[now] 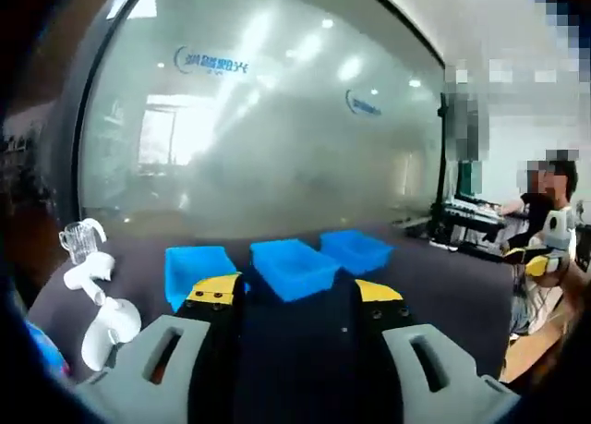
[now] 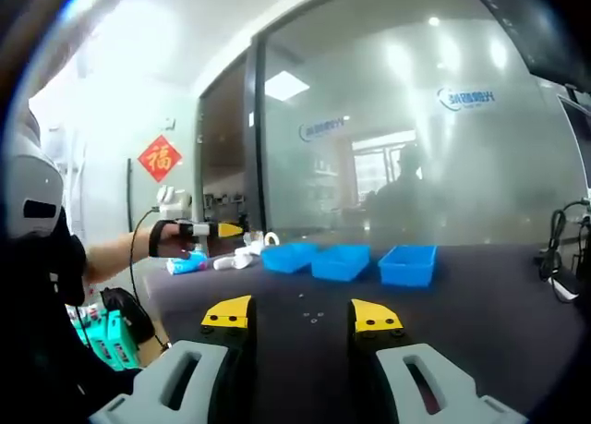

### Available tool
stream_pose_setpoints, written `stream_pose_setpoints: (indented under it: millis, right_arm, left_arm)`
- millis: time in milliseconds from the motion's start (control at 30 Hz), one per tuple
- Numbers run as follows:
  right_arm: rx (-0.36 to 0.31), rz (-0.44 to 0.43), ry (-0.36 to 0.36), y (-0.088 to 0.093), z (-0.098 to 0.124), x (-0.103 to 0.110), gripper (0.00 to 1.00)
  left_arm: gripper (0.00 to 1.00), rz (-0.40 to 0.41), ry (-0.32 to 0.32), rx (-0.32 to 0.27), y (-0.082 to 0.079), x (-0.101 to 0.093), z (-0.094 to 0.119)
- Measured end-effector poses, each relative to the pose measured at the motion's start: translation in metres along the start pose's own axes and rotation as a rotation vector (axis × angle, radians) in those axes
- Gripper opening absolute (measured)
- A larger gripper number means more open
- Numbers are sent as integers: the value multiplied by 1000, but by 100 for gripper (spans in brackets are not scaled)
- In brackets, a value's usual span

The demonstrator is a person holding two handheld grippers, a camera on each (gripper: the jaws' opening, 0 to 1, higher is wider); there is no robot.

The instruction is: Sort the screws, nuts, and washers into the corresponding bins

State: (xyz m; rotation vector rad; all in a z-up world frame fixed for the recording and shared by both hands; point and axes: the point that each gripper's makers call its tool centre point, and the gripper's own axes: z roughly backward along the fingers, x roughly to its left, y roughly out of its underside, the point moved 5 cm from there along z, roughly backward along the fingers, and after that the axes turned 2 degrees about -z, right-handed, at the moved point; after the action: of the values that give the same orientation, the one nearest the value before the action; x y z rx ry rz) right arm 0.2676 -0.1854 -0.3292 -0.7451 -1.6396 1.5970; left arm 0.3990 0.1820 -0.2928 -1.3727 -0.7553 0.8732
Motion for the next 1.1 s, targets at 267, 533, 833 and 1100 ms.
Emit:
stream_pose_setpoints:
  millis: [267,533,833,1100]
  right_arm:
    - [13,-1,-8,4,-5,2,35]
    - [21,-2,-18,4,-12,2,35]
    - [24,0,-29,3,-16,3,35]
    - [25,2,-27,3,-14,2,35]
  left_arm:
    - [49,-35,13,14,20,-1,41]
    - [49,-9,17,77,49,3,62]
    - [49,-15,41,100,51,-6,65]
    - [49,-47,82,124,50,-17,62]
